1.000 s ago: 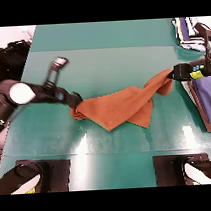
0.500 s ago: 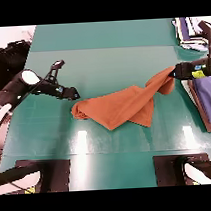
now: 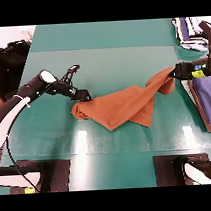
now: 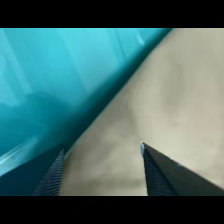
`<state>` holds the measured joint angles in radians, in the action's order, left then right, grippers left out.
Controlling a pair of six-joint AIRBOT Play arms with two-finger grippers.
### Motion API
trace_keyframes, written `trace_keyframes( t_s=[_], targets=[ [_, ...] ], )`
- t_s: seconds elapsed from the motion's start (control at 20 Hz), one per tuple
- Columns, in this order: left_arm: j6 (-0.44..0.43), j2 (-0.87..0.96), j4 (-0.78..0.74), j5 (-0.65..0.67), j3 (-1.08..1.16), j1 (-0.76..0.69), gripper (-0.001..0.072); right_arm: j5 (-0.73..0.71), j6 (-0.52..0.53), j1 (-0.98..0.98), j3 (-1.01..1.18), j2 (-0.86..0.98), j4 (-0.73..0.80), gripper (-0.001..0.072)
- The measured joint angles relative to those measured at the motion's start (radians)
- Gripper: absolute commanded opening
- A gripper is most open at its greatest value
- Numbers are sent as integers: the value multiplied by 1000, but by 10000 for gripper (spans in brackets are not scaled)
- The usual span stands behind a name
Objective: Fold the shirts.
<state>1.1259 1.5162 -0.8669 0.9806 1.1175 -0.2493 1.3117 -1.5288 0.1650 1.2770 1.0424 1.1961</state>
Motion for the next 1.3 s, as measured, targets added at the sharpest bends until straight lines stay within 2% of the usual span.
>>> trace_keyframes(
  t_s=[0.05, 0.1, 0.15, 0.35, 0.55, 0.9, 1.3],
  targets=[
    [-3, 3, -6, 3, 1, -7, 222, 0, -3, 0, 0, 0, 0, 13],
    [-3, 5, -11, 8, 2, -10, 72, 0, -4, 0, 0, 0, 0, 13],
    [-5, 6, -15, 5, 5, -11, 23, 0, -6, 0, 0, 0, 0, 13],
    [2, -4, -46, 0, 66, -18, 21, 0, -10, 0, 0, -1, 0, 13],
    [72, -103, -173, -8, 208, -7, 22, 2, -11, 0, 70, -8, 5, 13],
    [126, -422, -280, -16, 473, 77, 23, 23, -9, 0, 409, -11, 15, 13],
    [139, -693, -296, -8, 614, 95, 21, 155, -6, 0, 741, -14, 115, 12]
  ],
)
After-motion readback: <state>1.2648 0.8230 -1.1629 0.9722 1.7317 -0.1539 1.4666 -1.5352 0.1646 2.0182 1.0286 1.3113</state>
